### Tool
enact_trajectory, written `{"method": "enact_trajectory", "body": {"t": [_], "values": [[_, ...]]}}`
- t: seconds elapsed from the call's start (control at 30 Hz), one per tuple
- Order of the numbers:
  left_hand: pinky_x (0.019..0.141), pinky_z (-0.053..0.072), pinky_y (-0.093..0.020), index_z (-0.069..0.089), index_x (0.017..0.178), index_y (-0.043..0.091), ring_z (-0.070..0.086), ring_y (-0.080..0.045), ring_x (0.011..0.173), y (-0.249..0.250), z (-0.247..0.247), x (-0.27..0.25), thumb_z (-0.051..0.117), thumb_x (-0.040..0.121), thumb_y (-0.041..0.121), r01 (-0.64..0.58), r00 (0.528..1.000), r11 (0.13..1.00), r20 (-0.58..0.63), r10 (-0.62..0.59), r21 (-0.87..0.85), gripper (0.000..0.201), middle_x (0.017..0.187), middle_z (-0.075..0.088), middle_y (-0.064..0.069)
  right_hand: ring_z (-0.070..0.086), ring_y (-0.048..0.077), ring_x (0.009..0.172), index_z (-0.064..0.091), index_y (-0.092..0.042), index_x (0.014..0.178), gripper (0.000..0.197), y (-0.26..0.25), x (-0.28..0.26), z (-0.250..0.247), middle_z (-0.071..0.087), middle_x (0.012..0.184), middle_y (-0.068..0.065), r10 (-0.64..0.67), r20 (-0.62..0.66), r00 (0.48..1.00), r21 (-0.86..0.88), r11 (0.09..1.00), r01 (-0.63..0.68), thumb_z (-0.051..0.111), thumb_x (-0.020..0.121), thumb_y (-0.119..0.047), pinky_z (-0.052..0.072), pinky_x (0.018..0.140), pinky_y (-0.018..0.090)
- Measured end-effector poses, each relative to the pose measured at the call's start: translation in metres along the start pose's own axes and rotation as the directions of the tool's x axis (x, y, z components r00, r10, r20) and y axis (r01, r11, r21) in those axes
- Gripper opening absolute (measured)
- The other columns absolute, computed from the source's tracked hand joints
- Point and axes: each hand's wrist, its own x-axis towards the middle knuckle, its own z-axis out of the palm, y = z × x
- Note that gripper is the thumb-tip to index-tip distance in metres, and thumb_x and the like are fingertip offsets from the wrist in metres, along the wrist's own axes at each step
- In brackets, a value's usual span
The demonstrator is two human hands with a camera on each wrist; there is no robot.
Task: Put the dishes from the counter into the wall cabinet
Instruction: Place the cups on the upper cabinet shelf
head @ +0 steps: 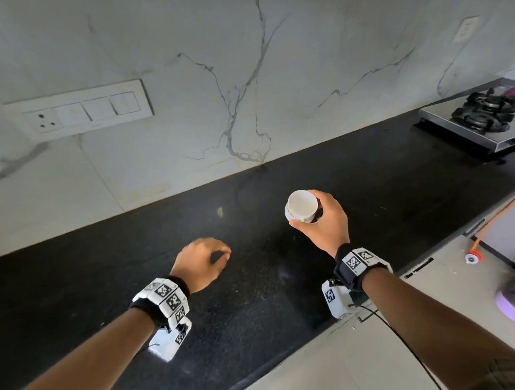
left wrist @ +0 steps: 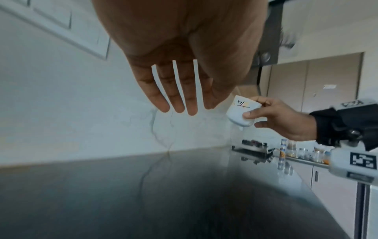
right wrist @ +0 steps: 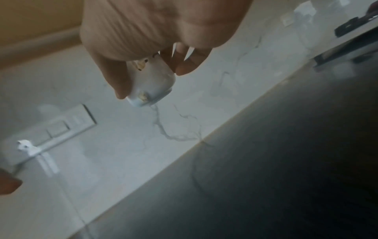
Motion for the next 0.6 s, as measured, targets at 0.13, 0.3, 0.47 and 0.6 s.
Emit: {"method": "enact_trajectory", "body": {"t": [0.13,0.3,0.47,0.6], "values": [[0.079,0.053,-0.033,0.072,0.091,0.032,0.064,-0.016,0.095,0.012,-0.080,-0.007,0.055,0.087,0.039,-0.125,0.977,0.991,-0.165,0.132,0.055,0.019,0.100,0.071,0.013,0.058,0.013,0.106,0.057,-0.032,0.120,0.072,-0.069,0.007,-0.003,0.061,0.116,-0.013,-0.145,-0.107,0.984,0.096,0.983,0.156,0.091,0.057,-0.042,0.056,0.081,0.040],[0.076,0.049,-0.028,0.072,0.095,0.031,0.060,-0.014,0.090,0.025,-0.186,-0.016,0.054,0.088,0.038,-0.230,0.911,0.958,-0.308,0.275,0.173,0.020,0.103,0.071,0.013,0.059,0.017,0.101,0.058,-0.025,0.120,0.071,-0.162,0.024,-0.021,0.062,0.115,-0.008,-0.366,-0.229,0.902,0.109,0.911,0.397,0.090,0.059,-0.041,0.055,0.071,0.039],[0.072,0.043,-0.025,0.072,0.094,0.026,0.056,-0.012,0.082,0.053,-0.298,-0.019,0.060,0.088,0.033,-0.290,0.783,0.888,-0.445,0.434,0.356,0.016,0.099,0.071,0.010,0.056,0.018,0.102,0.059,-0.020,0.122,0.072,-0.256,0.051,-0.050,0.060,0.116,-0.004,-0.538,-0.320,0.780,0.063,0.810,0.584,0.091,0.060,-0.038,0.053,0.064,0.032],[0.071,0.047,-0.031,0.071,0.092,0.025,0.056,-0.015,0.083,0.080,-0.378,-0.024,0.058,0.088,0.036,-0.268,0.699,0.838,-0.503,0.509,0.476,0.018,0.098,0.071,0.009,0.055,0.019,0.102,0.058,-0.020,0.124,0.073,-0.327,0.072,-0.081,0.058,0.116,-0.006,-0.633,-0.400,0.663,0.030,0.714,0.700,0.092,0.061,-0.037,0.052,0.064,0.030]]}}
